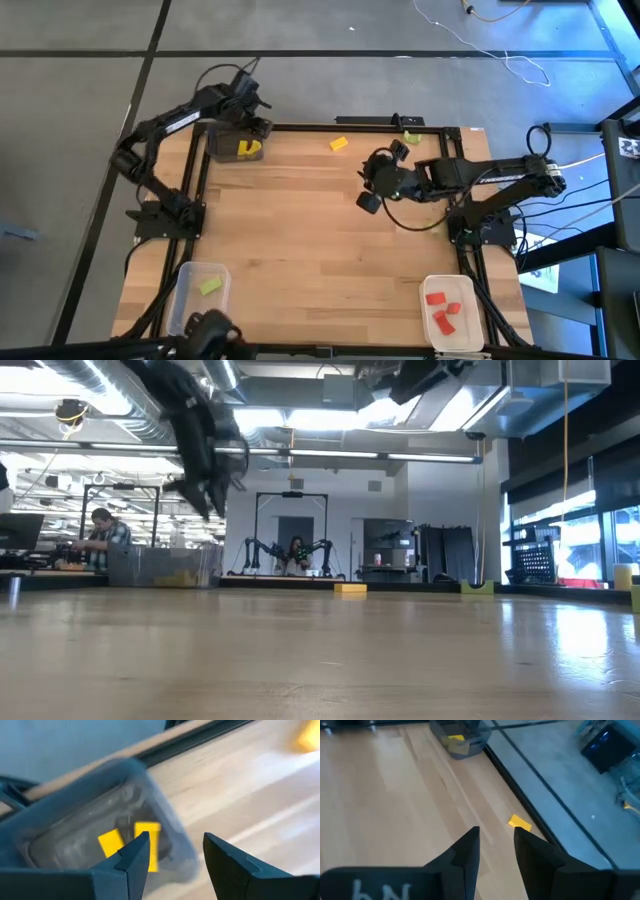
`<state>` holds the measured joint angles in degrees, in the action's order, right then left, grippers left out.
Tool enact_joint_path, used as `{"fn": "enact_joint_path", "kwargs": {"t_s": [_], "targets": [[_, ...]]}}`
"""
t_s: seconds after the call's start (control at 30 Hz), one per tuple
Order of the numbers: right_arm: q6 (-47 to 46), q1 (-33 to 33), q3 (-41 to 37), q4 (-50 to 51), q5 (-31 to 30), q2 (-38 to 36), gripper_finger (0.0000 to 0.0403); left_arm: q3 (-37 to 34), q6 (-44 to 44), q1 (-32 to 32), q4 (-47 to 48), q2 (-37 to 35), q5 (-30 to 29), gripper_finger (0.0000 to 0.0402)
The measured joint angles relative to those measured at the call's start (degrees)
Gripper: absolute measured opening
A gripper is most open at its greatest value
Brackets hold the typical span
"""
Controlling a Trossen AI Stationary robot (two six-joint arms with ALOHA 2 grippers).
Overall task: Sort & place blocks by color
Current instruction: Put the yellow block into the black bin
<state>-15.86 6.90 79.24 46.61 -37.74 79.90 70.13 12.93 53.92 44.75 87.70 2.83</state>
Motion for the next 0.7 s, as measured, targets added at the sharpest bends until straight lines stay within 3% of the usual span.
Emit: {"fn": "enact_joint_path", "kwargs": {"t_s": [0.23,0.37,0.7], "targets": [[9.6,-10.44,0.02,-9.36,17.8,3.38,0.0122,0.02,-1.48,-6.36,0.22,-13.06,1.19,0.0174],[16.97,-16.48,0.02,-17.27,24.34,6.88,0.0122,0.04,-1.47,-9.84,0.6,-18.97,1.23,0.0174],[35.41,-28.15,0.09,-22.06,27.27,18.53,0.0122,0.04,-1.35,-15.63,4.36,-27.19,1.16,0.0174]]}}
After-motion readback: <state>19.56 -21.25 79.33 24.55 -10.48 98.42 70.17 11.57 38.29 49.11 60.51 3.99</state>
